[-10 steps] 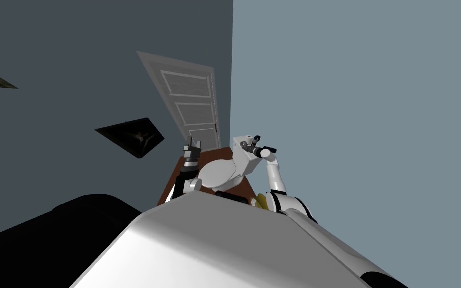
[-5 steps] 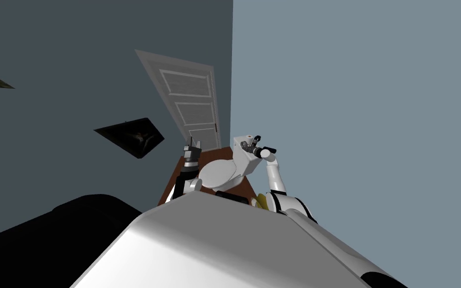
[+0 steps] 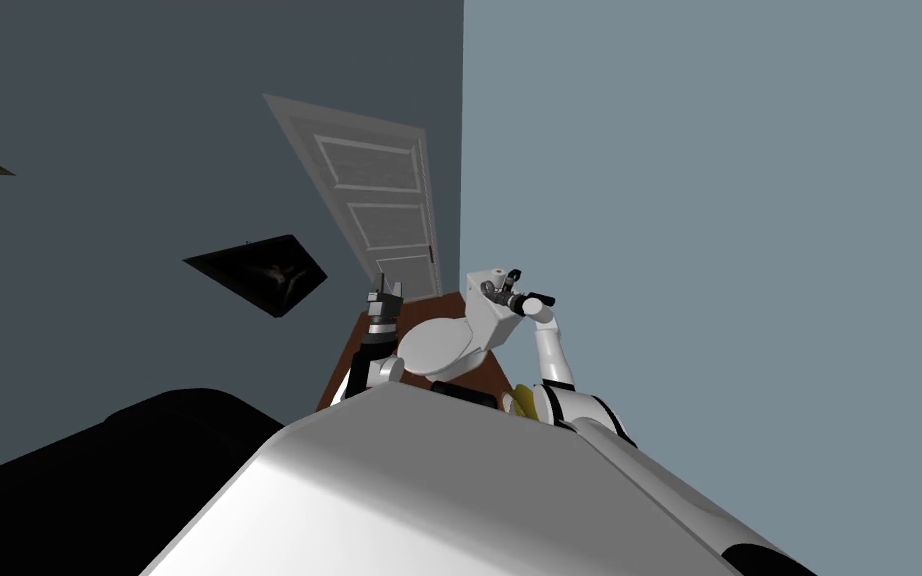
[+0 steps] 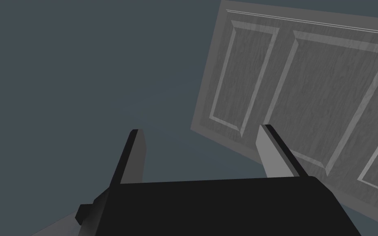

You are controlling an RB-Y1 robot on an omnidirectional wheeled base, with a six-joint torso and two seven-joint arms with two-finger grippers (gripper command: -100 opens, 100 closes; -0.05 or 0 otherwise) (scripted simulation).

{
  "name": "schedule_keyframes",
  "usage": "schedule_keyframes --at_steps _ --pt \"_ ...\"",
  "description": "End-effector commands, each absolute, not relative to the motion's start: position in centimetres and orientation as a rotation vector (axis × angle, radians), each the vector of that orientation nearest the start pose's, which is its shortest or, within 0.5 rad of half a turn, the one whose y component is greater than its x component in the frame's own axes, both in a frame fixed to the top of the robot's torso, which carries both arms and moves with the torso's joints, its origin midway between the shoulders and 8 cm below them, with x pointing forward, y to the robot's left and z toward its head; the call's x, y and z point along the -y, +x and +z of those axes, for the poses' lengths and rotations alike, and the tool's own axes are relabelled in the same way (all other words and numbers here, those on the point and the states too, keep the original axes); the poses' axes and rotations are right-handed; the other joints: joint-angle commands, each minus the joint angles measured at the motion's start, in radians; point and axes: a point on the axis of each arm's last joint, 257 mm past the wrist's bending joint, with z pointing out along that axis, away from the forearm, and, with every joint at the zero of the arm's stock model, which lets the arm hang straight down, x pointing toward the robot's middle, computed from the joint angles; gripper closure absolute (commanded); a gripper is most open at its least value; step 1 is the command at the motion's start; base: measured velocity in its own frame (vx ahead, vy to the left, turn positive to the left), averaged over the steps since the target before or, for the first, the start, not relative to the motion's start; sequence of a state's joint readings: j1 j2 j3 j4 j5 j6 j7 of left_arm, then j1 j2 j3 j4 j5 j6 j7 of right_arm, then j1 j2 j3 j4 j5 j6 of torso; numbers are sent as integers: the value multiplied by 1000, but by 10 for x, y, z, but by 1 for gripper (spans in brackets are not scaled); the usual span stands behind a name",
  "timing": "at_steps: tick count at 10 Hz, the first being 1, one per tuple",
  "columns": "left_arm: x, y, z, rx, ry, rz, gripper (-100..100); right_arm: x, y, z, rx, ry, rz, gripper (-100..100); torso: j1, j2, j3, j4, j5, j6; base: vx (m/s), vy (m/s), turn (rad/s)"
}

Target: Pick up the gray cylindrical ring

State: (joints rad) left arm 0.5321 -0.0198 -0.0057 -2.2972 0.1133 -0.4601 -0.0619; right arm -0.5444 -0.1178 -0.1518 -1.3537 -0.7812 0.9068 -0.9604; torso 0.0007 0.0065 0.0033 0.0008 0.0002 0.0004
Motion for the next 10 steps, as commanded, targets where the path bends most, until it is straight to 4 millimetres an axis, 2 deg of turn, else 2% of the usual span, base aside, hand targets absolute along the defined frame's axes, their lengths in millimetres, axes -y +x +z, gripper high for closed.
schedule_keyframes --at_steps 1,5,6,8,10 --pt "-297 342 14 -577 -761 -1298 0 113 617 -184 561 -2276 -1476 -100 0 0 0 0 0 0 -180 -2 -99" --pt "-297 342 14 -577 -761 -1298 0 137 619 -157 571 -2289 -1523 -100 -1 7 5 2 0 0 -185 -16 -58" --pt "-297 342 14 -577 -761 -1298 0 125 617 -175 539 -2282 -1478 -100 0 5 4 2 0 0 86 10 114" --pt "-297 342 14 -578 -762 -1298 0 120 617 -181 535 -2279 -1469 -100 1 -16 -9 -3 0 -1 228 -1 58" --pt "-297 342 14 -578 -762 -1298 0 108 616 -191 530 -2270 -1454 -100 1 -22 -12 -5 0 -1 218 17 63"
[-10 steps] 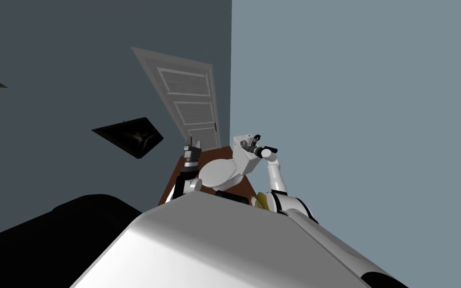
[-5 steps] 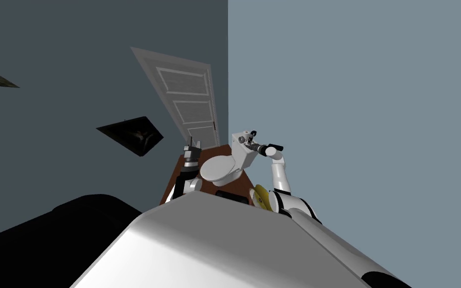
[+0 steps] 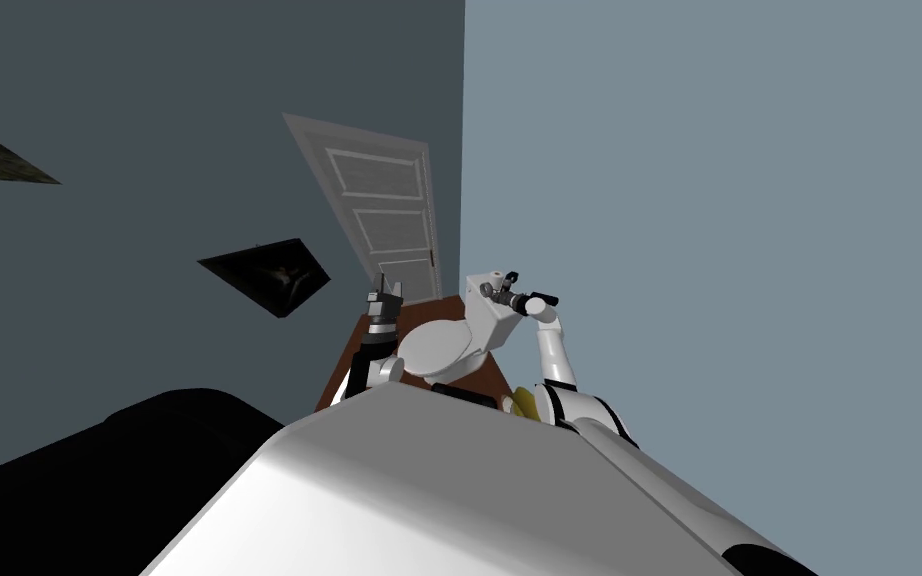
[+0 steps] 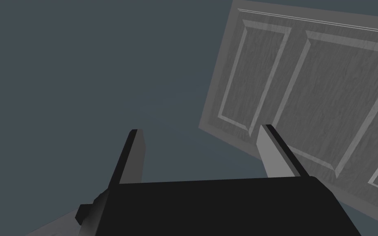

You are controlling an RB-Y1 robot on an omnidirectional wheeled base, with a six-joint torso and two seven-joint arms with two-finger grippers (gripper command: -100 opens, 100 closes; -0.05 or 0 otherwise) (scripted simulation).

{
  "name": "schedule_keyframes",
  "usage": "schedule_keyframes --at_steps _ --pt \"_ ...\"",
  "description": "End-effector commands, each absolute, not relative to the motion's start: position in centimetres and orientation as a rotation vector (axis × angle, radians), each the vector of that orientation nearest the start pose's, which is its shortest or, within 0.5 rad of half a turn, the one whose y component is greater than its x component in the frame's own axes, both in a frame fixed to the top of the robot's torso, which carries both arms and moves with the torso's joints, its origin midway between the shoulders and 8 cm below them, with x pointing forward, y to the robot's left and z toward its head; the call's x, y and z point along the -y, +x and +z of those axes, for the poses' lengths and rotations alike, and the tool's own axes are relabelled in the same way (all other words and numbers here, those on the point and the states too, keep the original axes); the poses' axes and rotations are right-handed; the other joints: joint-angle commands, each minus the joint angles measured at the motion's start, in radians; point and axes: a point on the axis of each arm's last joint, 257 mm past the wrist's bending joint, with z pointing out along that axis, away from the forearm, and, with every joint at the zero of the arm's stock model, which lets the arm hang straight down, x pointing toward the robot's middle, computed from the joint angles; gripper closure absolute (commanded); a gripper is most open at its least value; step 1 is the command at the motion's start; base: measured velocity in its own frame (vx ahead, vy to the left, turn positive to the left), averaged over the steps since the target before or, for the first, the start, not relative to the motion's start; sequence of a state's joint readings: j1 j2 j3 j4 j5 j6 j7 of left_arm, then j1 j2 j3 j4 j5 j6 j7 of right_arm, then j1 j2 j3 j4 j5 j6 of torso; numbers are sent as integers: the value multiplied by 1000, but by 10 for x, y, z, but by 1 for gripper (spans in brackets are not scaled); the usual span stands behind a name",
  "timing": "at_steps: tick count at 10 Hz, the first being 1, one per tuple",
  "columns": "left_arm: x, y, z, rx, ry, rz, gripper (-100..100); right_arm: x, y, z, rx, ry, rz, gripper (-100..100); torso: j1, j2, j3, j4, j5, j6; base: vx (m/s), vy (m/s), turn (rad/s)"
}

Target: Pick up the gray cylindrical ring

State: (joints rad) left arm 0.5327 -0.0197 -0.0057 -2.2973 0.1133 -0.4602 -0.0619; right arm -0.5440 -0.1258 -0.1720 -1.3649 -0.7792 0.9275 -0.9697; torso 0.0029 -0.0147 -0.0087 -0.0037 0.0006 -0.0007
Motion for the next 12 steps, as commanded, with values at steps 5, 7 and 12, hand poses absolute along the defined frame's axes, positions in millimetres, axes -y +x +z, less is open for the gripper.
schedule_keyframes --at_steps 5,7,12 --pt "-297 342 14 -577 -761 -1298 0 102 616 -197 527 -2266 -1446 -100 -2 15 9 3 0 1 19 -7 29" --pt "-297 342 14 -577 -761 -1298 0 102 616 -197 527 -2266 -1446 -100 -2 15 9 4 0 0 6 -8 24" --pt "-297 342 14 -577 -761 -1298 0 117 619 -188 544 -2285 -1475 -100 -2 15 9 3 0 0 -35 5 -28"
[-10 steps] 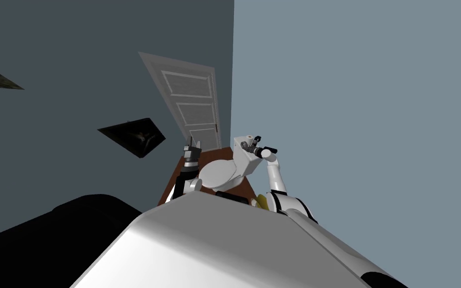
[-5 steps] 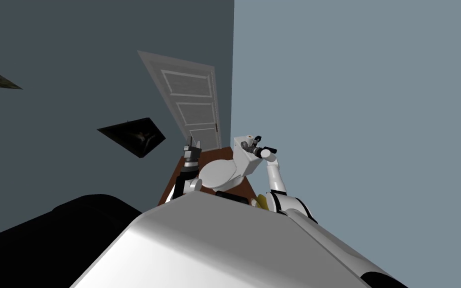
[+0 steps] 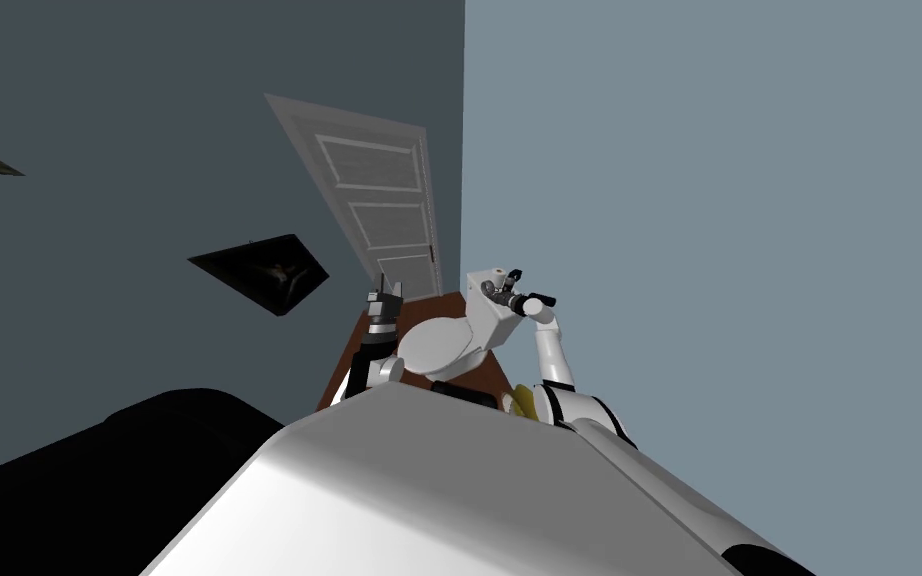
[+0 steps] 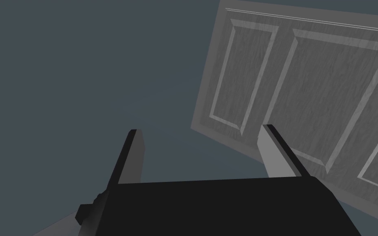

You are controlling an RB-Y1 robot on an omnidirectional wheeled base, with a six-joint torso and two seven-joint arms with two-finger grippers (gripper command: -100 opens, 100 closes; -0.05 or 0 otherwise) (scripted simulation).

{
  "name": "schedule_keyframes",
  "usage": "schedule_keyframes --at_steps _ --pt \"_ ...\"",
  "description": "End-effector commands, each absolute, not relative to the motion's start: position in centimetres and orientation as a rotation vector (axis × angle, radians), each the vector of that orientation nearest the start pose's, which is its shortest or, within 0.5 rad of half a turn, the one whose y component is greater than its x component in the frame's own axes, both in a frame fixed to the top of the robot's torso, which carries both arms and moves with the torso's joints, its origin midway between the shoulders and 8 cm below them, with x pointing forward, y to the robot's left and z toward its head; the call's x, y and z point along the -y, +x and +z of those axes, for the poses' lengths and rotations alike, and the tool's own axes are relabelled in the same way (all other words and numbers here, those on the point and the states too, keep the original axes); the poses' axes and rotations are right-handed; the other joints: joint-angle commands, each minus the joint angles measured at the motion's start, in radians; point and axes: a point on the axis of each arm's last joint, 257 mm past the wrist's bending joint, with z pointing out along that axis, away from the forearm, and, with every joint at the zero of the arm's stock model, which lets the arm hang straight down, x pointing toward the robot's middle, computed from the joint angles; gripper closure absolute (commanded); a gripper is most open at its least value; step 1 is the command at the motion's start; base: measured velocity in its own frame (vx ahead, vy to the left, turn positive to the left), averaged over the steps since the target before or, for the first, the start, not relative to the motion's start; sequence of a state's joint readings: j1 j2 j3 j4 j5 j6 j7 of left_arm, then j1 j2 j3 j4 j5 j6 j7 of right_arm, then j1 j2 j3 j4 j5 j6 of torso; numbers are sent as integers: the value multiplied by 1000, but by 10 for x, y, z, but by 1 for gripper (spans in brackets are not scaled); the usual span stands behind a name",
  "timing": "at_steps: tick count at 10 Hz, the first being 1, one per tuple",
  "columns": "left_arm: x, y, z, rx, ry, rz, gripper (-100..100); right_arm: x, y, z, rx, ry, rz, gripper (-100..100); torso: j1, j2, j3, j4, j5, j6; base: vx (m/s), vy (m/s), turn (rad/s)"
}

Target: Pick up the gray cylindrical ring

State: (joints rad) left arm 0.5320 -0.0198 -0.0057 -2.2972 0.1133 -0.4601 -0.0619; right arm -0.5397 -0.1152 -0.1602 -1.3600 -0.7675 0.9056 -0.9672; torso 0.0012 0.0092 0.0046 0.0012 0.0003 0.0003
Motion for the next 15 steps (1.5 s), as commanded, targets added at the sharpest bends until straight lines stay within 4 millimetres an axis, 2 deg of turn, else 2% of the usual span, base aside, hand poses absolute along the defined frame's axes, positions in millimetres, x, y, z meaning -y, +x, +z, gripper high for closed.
schedule_keyframes --at_steps 1,3,5,6,8,10,12,15 --pt "-297 342 14 -577 -761 -1298 0 123 620 -183 550 -2291 -1489 -100 0 0 0 0 0 0 -234 -6 -111" --pt "-297 342 14 -577 -761 -1298 0 137 621 -169 560 -2302 -1517 -100 -1 5 4 2 0 0 -193 -23 -68" --pt "-297 342 14 -577 -761 -1298 0 143 621 -154 553 -2293 -1530 -100 -1 4 3 1 0 0 -154 -13 -33" --pt "-297 342 14 -577 -761 -1298 0 132 619 -176 525 -2293 -1484 -100 -1 2 2 1 0 -1 65 5 89" --pt "-297 342 14 -578 -762 -1298 0 126 618 -182 522 -2290 -1474 -100 2 -17 -9 -3 0 -1 206 20 65" --pt "-297 342 14 -578 -762 -1298 0 114 618 -193 517 -2280 -1458 -100 3 -24 -13 -5 1 -1 226 32 71" --pt "-297 342 14 -577 -761 -1298 0 105 618 -199 512 -2272 -1450 -100 3 -21 -12 -5 1 -1 97 -8 103" --pt "-297 342 14 -577 -761 -1298 0 105 618 -199 512 -2272 -1450 -100 1 -9 -5 -2 0 -1 4 -6 18"
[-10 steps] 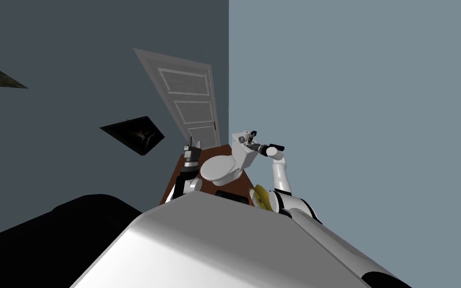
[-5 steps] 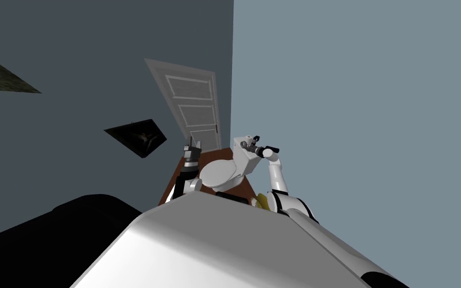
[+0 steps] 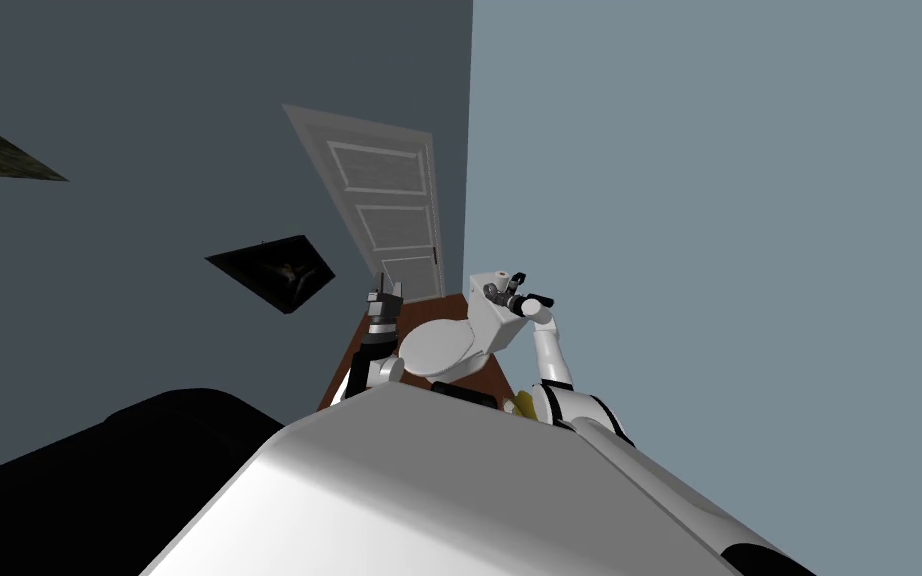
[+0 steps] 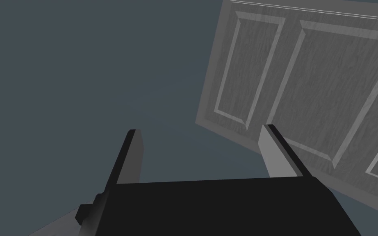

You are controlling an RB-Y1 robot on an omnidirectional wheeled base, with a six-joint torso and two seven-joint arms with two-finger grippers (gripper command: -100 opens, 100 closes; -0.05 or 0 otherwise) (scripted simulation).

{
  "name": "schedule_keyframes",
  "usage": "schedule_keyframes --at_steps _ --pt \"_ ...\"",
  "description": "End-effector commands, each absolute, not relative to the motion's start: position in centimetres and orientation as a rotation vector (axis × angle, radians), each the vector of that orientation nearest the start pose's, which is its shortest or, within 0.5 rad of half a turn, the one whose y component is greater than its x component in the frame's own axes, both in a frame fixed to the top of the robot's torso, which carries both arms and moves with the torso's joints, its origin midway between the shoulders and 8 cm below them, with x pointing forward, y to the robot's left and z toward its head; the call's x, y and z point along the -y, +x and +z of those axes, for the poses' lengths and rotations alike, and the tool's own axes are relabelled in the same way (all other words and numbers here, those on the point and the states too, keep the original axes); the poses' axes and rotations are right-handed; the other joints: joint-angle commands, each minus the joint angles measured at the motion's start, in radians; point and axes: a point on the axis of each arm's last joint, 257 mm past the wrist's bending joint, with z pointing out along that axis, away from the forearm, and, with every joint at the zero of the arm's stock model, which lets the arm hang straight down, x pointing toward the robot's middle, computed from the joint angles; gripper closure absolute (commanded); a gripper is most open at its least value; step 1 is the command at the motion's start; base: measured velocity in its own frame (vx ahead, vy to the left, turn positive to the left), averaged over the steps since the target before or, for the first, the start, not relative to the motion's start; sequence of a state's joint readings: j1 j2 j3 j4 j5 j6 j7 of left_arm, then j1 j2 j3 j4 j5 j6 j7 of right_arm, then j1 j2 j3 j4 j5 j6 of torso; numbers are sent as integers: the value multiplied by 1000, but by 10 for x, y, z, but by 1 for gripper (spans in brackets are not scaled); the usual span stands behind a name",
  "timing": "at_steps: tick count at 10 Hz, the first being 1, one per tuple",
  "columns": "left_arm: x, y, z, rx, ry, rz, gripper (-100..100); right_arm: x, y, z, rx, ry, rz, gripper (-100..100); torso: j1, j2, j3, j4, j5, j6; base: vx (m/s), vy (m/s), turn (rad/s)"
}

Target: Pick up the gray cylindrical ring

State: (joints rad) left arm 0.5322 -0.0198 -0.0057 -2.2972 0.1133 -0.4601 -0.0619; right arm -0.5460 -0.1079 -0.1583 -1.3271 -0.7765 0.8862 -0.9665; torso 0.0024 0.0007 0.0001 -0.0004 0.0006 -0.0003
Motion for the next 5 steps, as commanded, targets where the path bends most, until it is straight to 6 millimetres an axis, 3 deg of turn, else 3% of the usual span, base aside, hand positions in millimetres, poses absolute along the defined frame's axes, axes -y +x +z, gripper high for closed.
schedule_keyframes --at_steps 1,5 --pt "-297 342 14 -577 -761 -1298 0 105 618 -199 512 -2272 -1450 -100 0 0 0 0 0 0 -4 6 -17" --pt "-297 342 14 -577 -761 -1298 0 105 618 -199 512 -2272 -1450 -100 0 0 0 0 0 0 0 0 0"
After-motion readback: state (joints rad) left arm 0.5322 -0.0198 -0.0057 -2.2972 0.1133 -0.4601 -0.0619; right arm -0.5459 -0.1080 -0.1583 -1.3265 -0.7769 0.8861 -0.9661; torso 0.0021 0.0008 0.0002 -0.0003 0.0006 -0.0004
